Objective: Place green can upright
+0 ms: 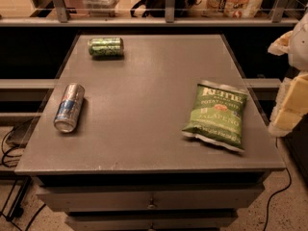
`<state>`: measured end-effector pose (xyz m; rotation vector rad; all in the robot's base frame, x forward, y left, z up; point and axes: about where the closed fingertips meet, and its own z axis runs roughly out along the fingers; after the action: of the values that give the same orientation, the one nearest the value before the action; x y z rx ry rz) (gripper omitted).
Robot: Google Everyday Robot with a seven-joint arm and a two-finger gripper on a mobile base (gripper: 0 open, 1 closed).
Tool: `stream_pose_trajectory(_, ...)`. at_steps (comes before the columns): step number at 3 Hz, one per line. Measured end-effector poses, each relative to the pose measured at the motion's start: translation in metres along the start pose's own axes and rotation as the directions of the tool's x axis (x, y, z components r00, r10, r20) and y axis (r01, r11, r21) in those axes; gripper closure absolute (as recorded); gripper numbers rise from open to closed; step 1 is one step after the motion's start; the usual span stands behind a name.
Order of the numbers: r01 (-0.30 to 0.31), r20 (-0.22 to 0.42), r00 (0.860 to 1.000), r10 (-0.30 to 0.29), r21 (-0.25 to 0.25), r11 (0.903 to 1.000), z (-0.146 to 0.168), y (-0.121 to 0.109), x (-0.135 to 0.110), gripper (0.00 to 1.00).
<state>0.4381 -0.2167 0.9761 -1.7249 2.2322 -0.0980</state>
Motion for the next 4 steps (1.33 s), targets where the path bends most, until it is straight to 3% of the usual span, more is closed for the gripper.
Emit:
stream_pose_trajectory(2,0.018,0.009,1.0,-0.018,0.015,0.9997,-0.002,-0.002,-0.005,0.0)
stream_pose_trajectory(3,0.101,0.041,0.994,-0.103,0.047,0.9938,0.005,-0.013,-0.024,0.0)
stream_pose_trajectory(4,0.177,0.081,0.98,-0.184,0.089,0.9801,0.015,-0.031,-0.051,0.0)
